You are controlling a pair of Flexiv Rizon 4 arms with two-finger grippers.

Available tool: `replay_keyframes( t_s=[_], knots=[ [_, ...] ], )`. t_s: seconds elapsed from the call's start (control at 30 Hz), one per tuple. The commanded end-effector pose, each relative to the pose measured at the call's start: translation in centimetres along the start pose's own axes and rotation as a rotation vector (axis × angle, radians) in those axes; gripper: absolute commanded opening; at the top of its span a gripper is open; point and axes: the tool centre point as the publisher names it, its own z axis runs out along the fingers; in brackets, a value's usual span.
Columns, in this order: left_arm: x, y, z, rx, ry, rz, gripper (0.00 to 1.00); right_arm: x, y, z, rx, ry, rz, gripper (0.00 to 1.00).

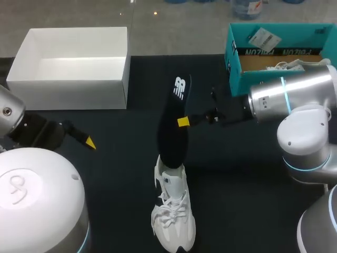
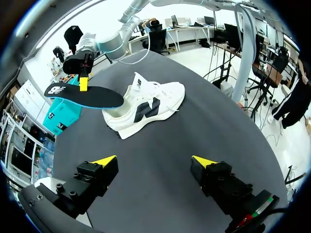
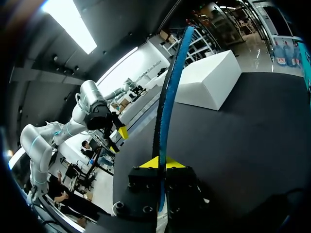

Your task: Take the shoe out of the shoebox, open the shoe tongue, remove and reinsert the insole, then place the shoe into the shoebox

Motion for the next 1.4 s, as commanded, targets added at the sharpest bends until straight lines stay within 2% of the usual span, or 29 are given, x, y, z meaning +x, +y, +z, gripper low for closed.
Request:
replay_keyframes(
  t_s=[0.03,0.4,0.8,1.4],
  knots=[
    [0.0,-0.1,0.0,-0.004,0.001,0.0,1.0,0.1,-0.1,0.9,0.006,-0.011,0.003,0.0],
    [0.0,-0.1,0.0,-0.004,0.001,0.0,1.0,0.9,-2.5,1.4,-0.011,-0.046,0.02,0.0],
    [0.0,-0.1,0.0,-0.004,0.001,0.0,1.0,1.2,-3.3,1.7,-0.016,-0.055,0.024,0.0],
    [0.0,-0.1,0.0,-0.004,0.001,0.0,1.0,1.6,-7.5,2.9,0.012,-0.053,0.1,0.0]
  ],
)
